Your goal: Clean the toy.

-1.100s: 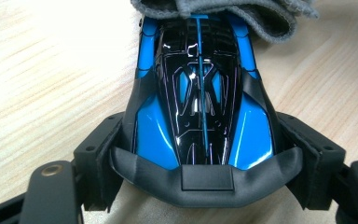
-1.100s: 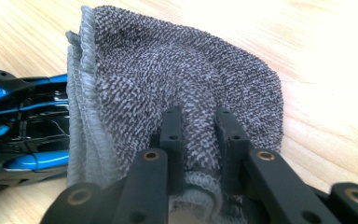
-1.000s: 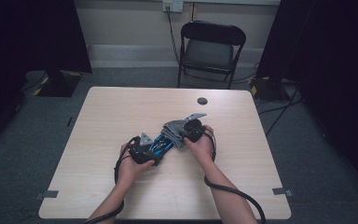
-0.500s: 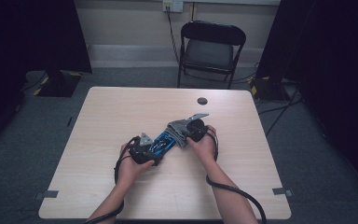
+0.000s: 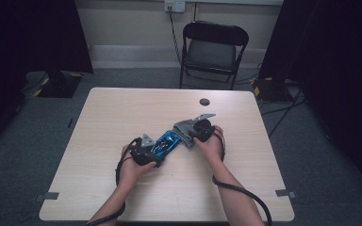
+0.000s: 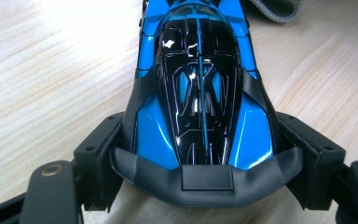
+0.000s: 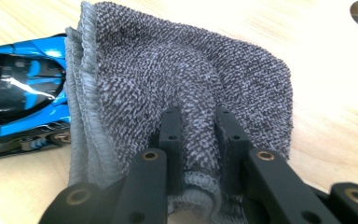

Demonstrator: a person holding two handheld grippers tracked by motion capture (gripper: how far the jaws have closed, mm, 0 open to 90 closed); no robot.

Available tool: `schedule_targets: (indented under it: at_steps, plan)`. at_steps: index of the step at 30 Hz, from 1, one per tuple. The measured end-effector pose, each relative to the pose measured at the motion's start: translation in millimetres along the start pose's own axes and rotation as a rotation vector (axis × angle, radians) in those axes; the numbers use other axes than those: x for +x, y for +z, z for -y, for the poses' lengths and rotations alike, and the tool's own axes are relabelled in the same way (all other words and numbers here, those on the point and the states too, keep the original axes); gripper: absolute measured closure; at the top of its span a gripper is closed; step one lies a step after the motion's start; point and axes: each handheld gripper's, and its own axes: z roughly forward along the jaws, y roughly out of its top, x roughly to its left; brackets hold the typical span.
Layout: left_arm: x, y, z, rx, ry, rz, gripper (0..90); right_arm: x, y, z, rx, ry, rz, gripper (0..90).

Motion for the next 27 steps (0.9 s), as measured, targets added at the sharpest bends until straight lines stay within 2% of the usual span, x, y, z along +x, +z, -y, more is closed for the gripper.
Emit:
schedule_targets:
  at_steps: [6, 14, 18, 20, 27]
  plan:
    - [0.0, 0.0, 0.0, 0.0, 0.0, 0.0, 24.2, -5.4, -2.3, 1.8, 0.005, 0.008, 0.02, 75.6]
    - [0.0, 0.0, 0.0, 0.0, 0.0, 0.0, 24.2, -19.2, -11.6, 7.3, 0.011, 0.028, 0.043, 75.6]
    - [0.0, 0.0, 0.0, -0.001, -0.001, 0.0, 24.2, -26.4, -21.4, 10.0, -0.01, 0.048, 0.049, 75.6]
    - [-0.1, 0.0, 0.0, 0.0, -0.001, -0.001, 24.2, -28.0, -27.3, 10.1, -0.028, 0.062, 0.037, 75.6]
    - [-0.3, -0.1, 0.1, 0.001, -0.002, -0.001, 24.2, -23.8, -44.5, 9.5, -0.088, 0.045, 0.009, 75.6]
